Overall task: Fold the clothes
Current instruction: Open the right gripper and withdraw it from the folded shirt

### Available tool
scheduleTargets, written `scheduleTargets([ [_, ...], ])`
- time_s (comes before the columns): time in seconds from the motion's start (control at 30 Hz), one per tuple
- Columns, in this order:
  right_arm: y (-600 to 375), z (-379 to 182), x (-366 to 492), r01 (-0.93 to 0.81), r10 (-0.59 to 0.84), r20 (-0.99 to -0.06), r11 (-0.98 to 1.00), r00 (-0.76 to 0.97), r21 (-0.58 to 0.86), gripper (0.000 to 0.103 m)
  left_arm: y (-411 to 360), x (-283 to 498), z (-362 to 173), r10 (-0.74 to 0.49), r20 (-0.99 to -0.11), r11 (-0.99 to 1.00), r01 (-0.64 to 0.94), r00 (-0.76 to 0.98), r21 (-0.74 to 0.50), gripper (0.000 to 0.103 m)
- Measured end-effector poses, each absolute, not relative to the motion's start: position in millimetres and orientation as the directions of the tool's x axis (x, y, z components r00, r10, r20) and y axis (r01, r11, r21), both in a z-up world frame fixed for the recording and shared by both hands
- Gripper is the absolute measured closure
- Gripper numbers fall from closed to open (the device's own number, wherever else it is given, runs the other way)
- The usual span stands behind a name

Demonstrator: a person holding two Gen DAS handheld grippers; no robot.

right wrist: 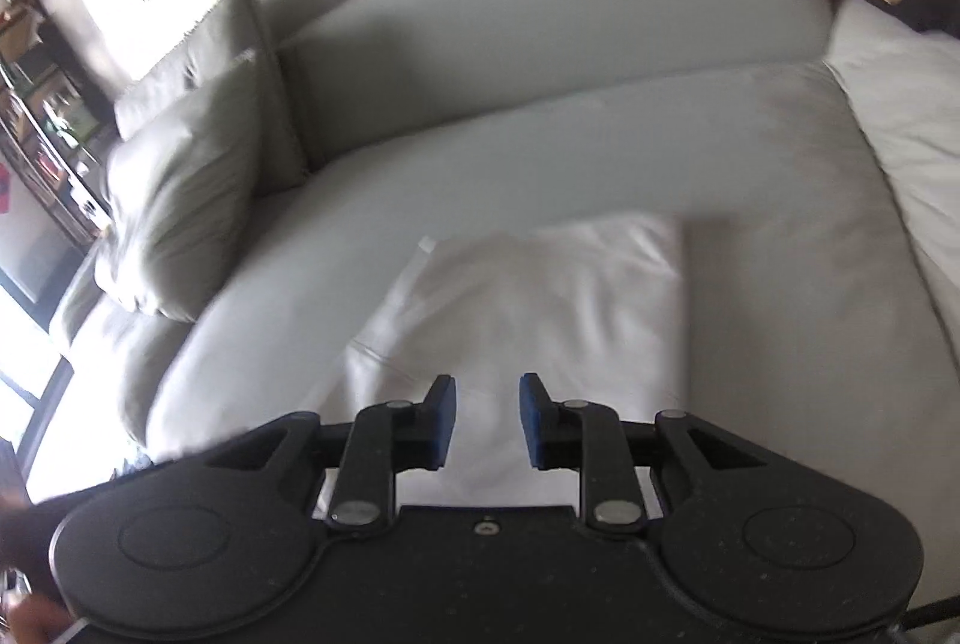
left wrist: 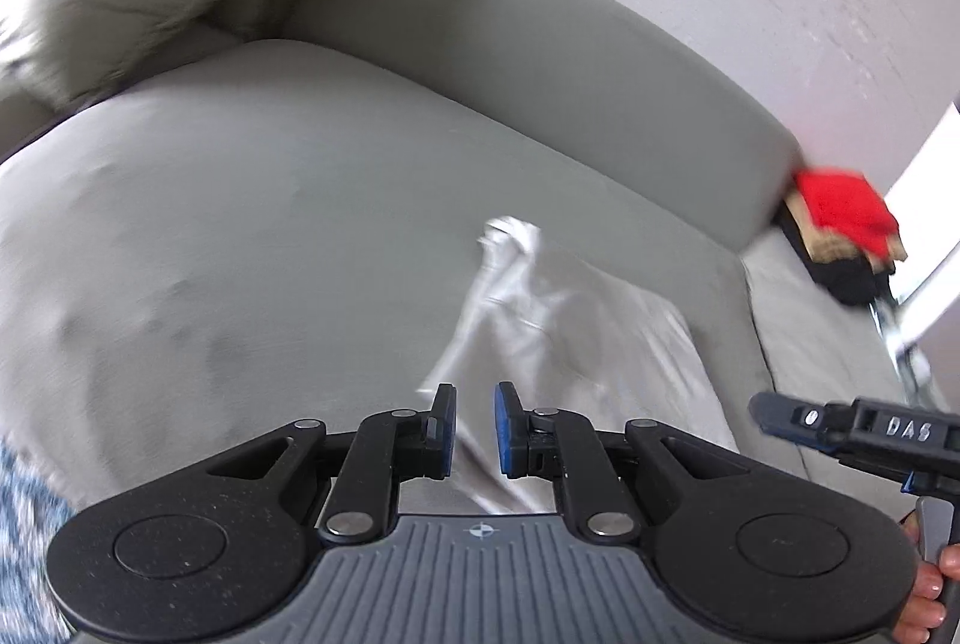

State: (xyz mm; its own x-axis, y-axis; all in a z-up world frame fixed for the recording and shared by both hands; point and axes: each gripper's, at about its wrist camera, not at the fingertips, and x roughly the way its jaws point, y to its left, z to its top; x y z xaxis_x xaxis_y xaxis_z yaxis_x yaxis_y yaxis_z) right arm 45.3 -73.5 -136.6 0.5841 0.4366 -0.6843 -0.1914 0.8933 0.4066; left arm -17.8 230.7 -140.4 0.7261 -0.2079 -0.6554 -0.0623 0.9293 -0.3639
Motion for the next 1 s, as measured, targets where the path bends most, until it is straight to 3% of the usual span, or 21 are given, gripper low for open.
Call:
scheduleTargets([
  [0.1,-77,-147,41,-0.207,0.393,-0.712,0.918,0.582,0.338,0.08,214,2,-146,-0.209,-0.696,0.952,-0.021,0.687,-0.306,0.093],
  [0.23,-61,-163,38,-0.303,0.326,-0.776,0.935,0.54,0.182,0.08,203,32,-165,-0.053,-0.841,0.979,-0.138,0.538,-0.151,0.095],
  [0.43,-73,-172,5,-0.377,0.297,-0.818,0.92,0.493,0.107,0.08,210,21,-161,-0.045,-0.837,0.981,-0.134,0.546,-0.14,0.093],
  [0.67,-108,-140,17,-0.319,0.391,-0.744,0.914,0.541,0.248,0.08,220,-8,-125,-0.037,-0.738,0.984,-0.105,0.673,-0.144,0.094],
  [0.73,-115,-138,38,-0.272,0.42,-0.711,0.908,0.565,0.32,0.088,215,1,-116,-0.059,-0.72,0.983,-0.086,0.691,-0.162,0.094],
  [0.8,-118,-144,60,-0.222,0.44,-0.686,0.895,0.58,0.387,0.094,204,17,-112,-0.078,-0.716,0.985,-0.055,0.694,-0.161,0.094],
  [1.0,-112,-189,121,-0.073,0.588,-0.623,0.755,0.516,0.652,0.094,159,77,-134,-0.158,-0.736,0.987,0.08,0.658,-0.14,0.094],
])
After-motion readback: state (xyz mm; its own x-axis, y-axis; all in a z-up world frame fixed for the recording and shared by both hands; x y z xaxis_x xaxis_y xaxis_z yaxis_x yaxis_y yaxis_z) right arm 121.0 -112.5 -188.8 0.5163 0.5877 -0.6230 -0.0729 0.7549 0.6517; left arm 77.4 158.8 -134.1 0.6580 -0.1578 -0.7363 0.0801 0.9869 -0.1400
